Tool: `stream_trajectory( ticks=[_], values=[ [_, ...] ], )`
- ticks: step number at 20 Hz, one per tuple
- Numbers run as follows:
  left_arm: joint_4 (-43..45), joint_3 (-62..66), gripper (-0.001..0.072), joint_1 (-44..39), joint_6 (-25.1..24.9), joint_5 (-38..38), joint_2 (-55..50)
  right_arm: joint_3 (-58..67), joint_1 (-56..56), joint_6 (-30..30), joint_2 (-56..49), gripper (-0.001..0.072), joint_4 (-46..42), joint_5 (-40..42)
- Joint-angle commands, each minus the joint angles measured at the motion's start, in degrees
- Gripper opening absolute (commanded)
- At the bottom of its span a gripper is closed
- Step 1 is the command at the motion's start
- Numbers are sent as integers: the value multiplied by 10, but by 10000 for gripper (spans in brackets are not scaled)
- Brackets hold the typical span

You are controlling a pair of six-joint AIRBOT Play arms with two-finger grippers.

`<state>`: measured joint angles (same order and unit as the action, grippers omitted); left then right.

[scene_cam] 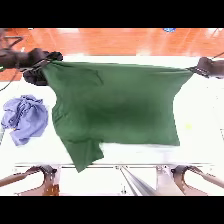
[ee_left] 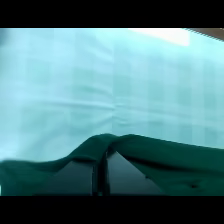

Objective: Fold the shirts.

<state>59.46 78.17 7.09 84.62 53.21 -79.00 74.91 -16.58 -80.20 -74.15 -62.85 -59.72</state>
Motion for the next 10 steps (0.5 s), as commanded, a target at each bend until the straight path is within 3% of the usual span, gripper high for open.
stream_trajectory(
  ticks=[1, 5, 10],
  values=[
    [-54, 129, 20, -10, 42, 9, -191, 92, 0, 12, -169, 26, 43, 23],
    [-55, 210, 21, -15, 62, 104, -278, 152, 0, 9, -238, 26, 42, -24],
    [-50, 209, 21, -11, -12, 194, -269, 151, -6, 28, -238, 26, 19, -111]
  ],
)
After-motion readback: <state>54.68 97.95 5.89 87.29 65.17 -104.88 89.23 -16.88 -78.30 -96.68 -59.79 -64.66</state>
